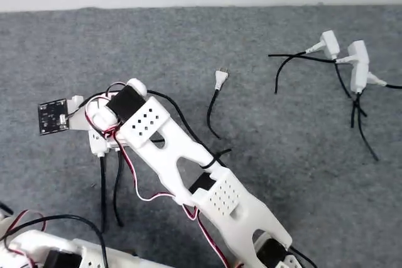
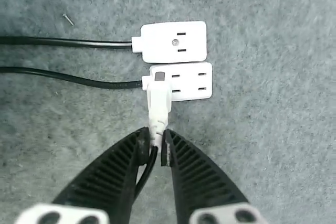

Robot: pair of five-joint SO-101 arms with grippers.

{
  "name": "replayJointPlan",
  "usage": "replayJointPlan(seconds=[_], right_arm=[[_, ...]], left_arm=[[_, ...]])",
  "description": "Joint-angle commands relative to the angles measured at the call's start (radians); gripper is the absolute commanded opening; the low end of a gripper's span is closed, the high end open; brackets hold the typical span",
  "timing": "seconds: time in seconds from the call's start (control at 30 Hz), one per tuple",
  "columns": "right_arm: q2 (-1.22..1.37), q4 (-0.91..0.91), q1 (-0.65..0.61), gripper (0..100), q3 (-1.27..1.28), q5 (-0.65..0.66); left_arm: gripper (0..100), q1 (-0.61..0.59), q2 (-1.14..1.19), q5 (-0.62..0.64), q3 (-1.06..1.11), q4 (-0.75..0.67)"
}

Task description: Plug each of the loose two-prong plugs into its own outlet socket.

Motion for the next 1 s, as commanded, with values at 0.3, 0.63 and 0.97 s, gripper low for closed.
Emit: replayJointPlan(seconds=[0.3,0.63,0.97], right_arm=[[-0.495,0.044,-0.028,0.8,0.176,-0.221],[-0.842,0.036,-0.147,0.8,0.563,-0.318],[-0.837,0.031,-0.173,0.8,0.571,-0.341]], left_arm=[[29,0.715,-0.02,-0.081,-0.048,-0.008],[29,0.979,-0.02,-0.087,-0.047,-0.011],[29,0.979,-0.02,-0.084,-0.042,-0.003]])
